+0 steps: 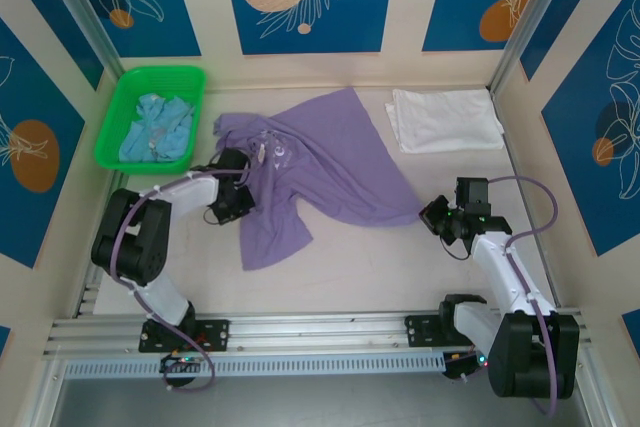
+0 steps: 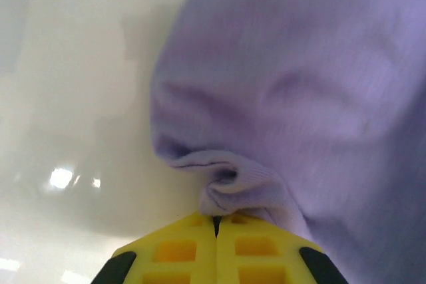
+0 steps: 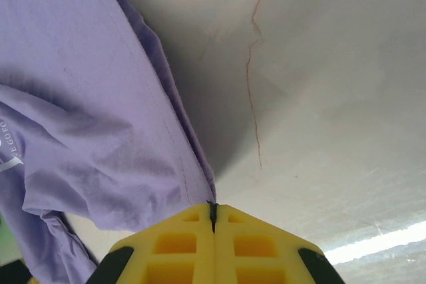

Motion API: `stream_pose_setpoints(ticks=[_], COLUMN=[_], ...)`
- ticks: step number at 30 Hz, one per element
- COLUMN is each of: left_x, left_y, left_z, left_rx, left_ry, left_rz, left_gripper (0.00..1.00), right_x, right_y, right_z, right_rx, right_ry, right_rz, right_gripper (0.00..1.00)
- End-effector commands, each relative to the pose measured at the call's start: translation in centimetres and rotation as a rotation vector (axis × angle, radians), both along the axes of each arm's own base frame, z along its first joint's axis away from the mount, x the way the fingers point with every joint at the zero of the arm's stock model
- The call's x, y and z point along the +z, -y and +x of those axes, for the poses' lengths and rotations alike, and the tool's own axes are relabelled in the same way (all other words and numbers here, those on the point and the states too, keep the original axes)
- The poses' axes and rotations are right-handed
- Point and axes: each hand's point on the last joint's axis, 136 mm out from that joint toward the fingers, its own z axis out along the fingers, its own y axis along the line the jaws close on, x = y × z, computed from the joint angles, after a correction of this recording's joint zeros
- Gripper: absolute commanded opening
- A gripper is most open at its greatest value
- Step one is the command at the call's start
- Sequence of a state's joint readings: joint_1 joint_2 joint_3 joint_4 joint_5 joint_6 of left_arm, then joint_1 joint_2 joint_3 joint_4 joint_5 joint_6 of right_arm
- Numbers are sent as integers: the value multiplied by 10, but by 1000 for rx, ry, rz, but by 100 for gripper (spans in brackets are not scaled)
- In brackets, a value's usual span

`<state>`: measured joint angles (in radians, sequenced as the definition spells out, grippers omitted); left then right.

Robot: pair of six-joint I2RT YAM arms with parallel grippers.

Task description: Fold and stack the t-shirts

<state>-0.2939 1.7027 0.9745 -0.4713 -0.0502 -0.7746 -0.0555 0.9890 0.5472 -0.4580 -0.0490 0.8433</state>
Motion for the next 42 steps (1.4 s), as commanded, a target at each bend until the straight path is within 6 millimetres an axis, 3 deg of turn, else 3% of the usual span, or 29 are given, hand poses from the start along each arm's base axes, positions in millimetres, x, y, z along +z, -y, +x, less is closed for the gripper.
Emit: stream_pose_setpoints(ticks=[1, 4, 6, 9, 12, 14, 21, 25, 32, 37, 42], left_x=[20, 22, 22, 25, 36, 46, 43, 35, 14, 5, -8], left_y=[-36, -59, -64, -61, -64, -72, -97, -110, -102, -103, -97], left_z=[53, 57, 58, 52, 32, 13, -70, -92, -87, -79, -72], left_rx=[94, 152, 159, 144, 150, 165, 168, 190, 196, 208, 199], left_ry=[165, 152, 144, 124, 125, 139, 128, 130, 96, 86, 61], left_rz=[68, 95, 92, 64, 67, 90, 175, 190, 40, 1, -34], left_gripper=[0, 0, 3, 35, 67, 75, 72, 67, 64, 51, 47], right_x=[1, -1, -2, -2, -1, 0, 0, 2, 7, 4, 1], right_y=[-7, -12, -16, -20, -22, -22, -20, -22, -23, -23, -22], right_z=[-6, -8, -9, -11, -13, -14, -11, -7, -4, -5, -4], right_rx=[31, 40, 49, 66, 77, 79, 79, 92, 101, 104, 101], right_ry=[-5, -9, -11, -13, -12, -7, 5, 4, 15, 11, 10], right_rz=[34, 57, 64, 61, 51, 45, 28, 34, 33, 29, 29], right_gripper=[0, 0, 0, 0, 0, 0, 0, 0, 0, 0, 0])
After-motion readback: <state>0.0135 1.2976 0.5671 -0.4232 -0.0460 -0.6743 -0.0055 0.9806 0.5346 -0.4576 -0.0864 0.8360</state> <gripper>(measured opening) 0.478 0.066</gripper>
